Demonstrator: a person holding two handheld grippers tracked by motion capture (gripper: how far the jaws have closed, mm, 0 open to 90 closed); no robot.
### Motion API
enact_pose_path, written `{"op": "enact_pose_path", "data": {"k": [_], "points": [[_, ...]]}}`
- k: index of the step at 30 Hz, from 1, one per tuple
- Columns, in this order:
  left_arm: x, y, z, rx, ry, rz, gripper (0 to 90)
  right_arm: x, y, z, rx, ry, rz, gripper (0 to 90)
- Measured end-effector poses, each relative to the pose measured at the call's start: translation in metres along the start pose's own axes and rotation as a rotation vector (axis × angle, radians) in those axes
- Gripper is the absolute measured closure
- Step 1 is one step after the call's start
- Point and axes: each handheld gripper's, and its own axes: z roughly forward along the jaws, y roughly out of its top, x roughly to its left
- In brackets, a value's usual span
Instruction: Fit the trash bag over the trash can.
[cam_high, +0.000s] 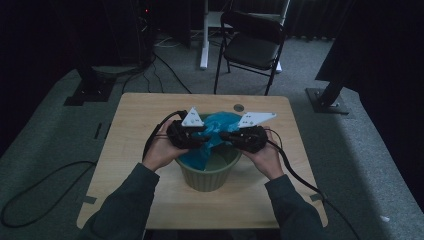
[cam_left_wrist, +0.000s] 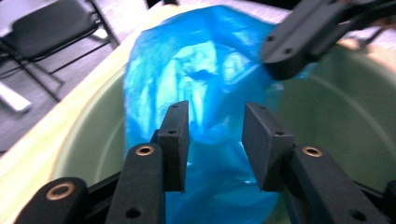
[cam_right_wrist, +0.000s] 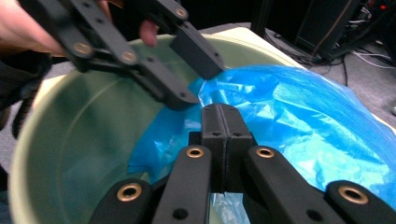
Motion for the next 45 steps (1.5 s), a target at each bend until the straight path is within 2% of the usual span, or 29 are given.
{"op": "enact_pose_path", "data": {"k": [3, 8, 11, 15, 18, 22, 28, 34, 39, 45], "points": [[0.0, 0.001, 0.0, 0.002, 0.003, -0.002, 64.8, 0.001, 0.0, 0.0, -0.003, 0.011, 0.002, 90.0], [-0.006, 0.008, 0.005, 0.02, -0.004, 0.036, 70.3, 0.0, 0.001, 0.0, -0.022, 0.037, 0.011, 90.0], [-0.008, 0.009, 0.006, 0.031, -0.013, 0.05, 82.3, 0.001, 0.001, -0.001, -0.02, 0.039, 0.008, 90.0], [-0.008, 0.009, 0.005, 0.031, -0.019, 0.051, 90.0, 0.0, 0.001, -0.002, -0.016, 0.038, 0.006, 90.0], [-0.009, 0.009, 0.005, 0.034, -0.016, 0.057, 90.0, 0.0, 0.0, -0.002, -0.016, 0.042, 0.009, 90.0], [-0.009, 0.007, 0.003, 0.034, -0.013, 0.054, 90.0, 0.0, -0.001, -0.003, -0.015, 0.049, 0.011, 81.7], [-0.007, 0.002, -0.002, 0.036, -0.012, 0.044, 90.0, -0.003, -0.004, -0.009, -0.019, 0.04, 0.019, 76.0], [-0.003, -0.005, -0.008, 0.028, -0.009, 0.025, 90.0, -0.007, -0.007, -0.019, -0.035, 0.014, 0.035, 70.2], [0.002, -0.014, -0.014, 0.017, -0.006, -0.001, 90.0, -0.013, -0.017, -0.035, -0.044, -0.013, 0.055, 66.3], [0.005, -0.017, -0.018, 0.01, -0.003, -0.013, 90.0, -0.013, -0.028, -0.044, -0.036, -0.033, 0.06, 61.6]]}}
